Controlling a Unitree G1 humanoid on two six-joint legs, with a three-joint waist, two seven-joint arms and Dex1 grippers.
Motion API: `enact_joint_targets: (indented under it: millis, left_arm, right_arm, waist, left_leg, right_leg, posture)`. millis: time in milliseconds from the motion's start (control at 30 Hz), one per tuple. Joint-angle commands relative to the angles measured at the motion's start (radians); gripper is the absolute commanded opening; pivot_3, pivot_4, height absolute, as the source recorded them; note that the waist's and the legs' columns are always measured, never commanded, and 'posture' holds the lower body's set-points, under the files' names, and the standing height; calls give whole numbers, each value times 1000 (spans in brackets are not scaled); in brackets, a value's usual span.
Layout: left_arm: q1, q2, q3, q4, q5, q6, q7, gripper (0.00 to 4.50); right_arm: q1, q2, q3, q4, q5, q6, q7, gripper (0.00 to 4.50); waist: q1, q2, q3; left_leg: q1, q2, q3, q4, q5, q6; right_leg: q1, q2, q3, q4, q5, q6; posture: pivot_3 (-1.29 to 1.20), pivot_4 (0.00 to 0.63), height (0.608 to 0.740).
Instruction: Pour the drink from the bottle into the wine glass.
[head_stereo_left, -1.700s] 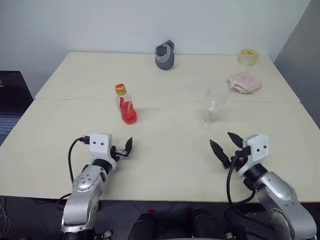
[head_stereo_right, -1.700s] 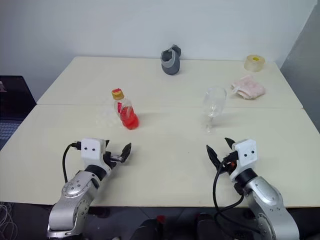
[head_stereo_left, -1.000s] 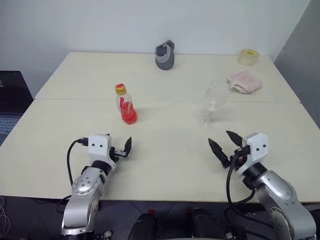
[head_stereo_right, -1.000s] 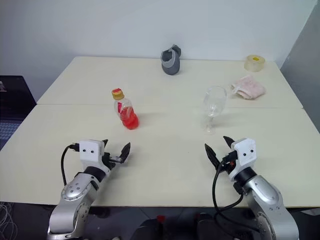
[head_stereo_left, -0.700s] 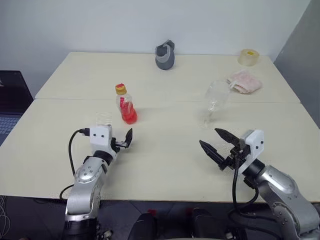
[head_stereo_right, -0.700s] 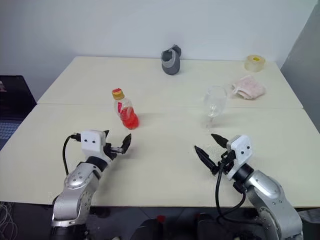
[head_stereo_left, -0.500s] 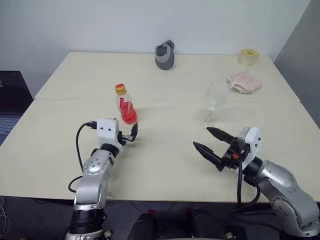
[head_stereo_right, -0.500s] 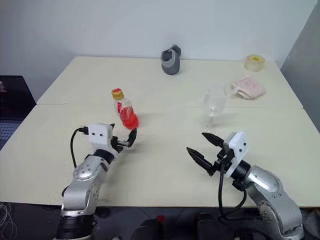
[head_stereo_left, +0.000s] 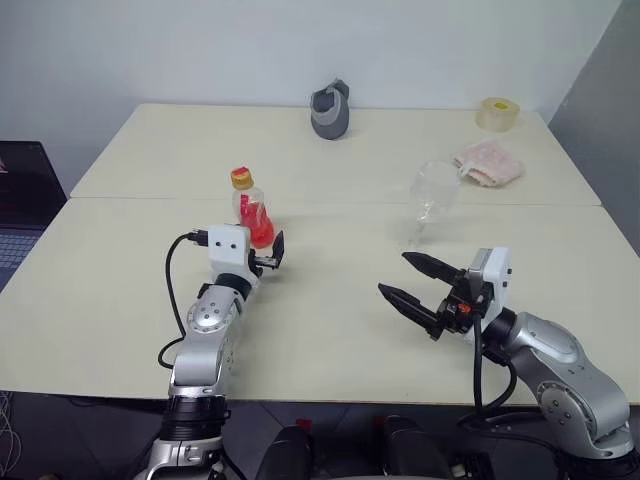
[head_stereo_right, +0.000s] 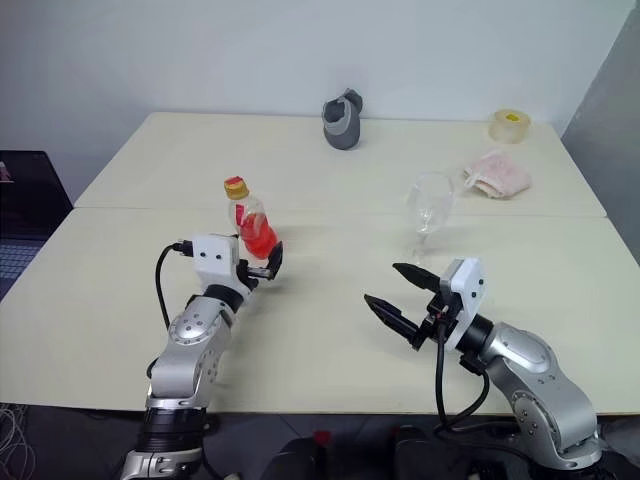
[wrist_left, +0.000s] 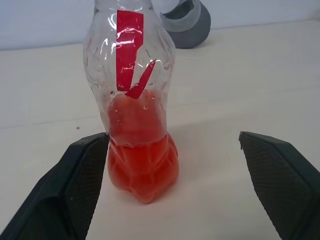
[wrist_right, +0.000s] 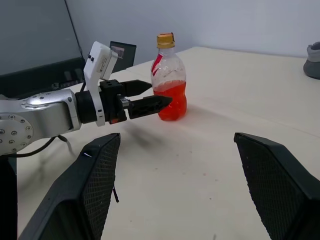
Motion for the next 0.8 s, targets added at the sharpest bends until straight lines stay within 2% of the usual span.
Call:
enact_joint_targets:
  millis: [33, 633, 800]
  left_arm:
    - [-31, 2, 7, -13, 5, -33, 4, 4488]
    - [-122, 14, 26, 31, 31, -52, 47, 4488]
    - [-157, 30, 41, 91, 36, -82, 54, 4488]
  right_arm:
    - [-1, -4, -3, -31, -1, -22, -7, 3895]
    - [29, -11, -14, -58, 4, -13, -55, 3895]
    - [38, -9, -15, -65, 9, -8, -72, 3895]
  waist:
    - [0, 0, 0]
    - [0, 0, 0]
    - [1, 0, 0]
  left_leg:
    - [0, 0, 0, 0, 0, 0]
    - [0, 0, 0, 0, 0, -1]
    - [0, 0, 0, 0, 0, -1]
  right_leg:
    - [0, 0, 0, 0, 0, 0]
    - [0, 0, 0, 0, 0, 0]
    - [0, 0, 0, 0, 0, 0]
  posture:
    - [0, 150, 740]
    - [0, 150, 740]
    - [0, 150, 740]
